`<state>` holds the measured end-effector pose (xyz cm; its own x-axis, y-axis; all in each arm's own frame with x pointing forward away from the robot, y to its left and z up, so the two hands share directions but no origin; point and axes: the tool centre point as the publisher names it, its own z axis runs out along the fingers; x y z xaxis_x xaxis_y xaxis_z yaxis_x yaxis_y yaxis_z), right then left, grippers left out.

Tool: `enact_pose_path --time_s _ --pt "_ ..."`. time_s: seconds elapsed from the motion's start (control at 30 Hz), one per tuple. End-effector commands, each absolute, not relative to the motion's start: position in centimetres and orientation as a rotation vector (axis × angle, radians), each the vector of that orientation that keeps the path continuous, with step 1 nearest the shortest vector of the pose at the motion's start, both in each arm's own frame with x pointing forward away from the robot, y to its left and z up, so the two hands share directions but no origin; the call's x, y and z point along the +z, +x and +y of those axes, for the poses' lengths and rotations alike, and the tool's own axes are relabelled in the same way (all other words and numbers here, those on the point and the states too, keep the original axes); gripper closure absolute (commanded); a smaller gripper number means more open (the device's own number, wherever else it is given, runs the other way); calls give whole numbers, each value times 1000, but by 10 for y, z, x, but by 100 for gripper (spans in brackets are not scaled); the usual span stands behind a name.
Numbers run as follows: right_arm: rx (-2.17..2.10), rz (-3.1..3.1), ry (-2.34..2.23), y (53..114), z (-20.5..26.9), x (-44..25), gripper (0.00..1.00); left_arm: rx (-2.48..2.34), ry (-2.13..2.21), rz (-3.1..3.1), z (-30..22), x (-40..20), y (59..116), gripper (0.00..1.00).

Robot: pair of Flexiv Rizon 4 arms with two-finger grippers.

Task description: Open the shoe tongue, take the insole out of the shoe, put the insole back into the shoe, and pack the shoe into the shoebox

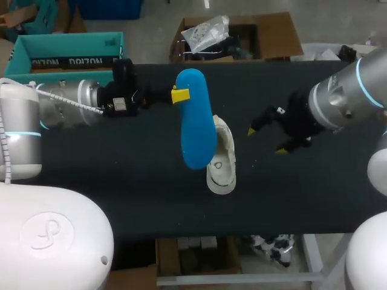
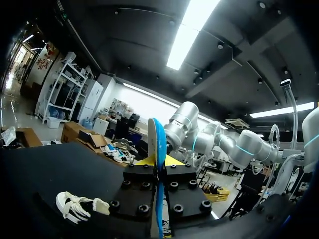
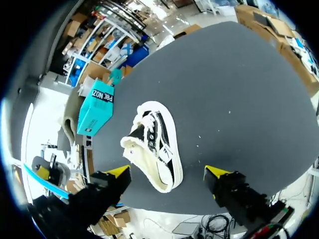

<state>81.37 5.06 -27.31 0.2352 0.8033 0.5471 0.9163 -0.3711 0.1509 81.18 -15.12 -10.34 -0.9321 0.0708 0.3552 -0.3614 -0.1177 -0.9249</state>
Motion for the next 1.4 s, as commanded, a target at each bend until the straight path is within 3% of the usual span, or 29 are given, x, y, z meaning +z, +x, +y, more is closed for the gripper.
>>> enact_pose_path --time_s 0.03,1.1,1.4 --pt "-664 -1443 -2367 820 52 -265 0 2131 327 -1866 -152 -103 811 100" --pt "-481 -1004 -2206 837 85 -260 0 2131 327 -1866 -152 -103 811 100" --pt "-595 -678 -2064 837 96 -275 0 2131 327 -1866 -152 -103 811 100"
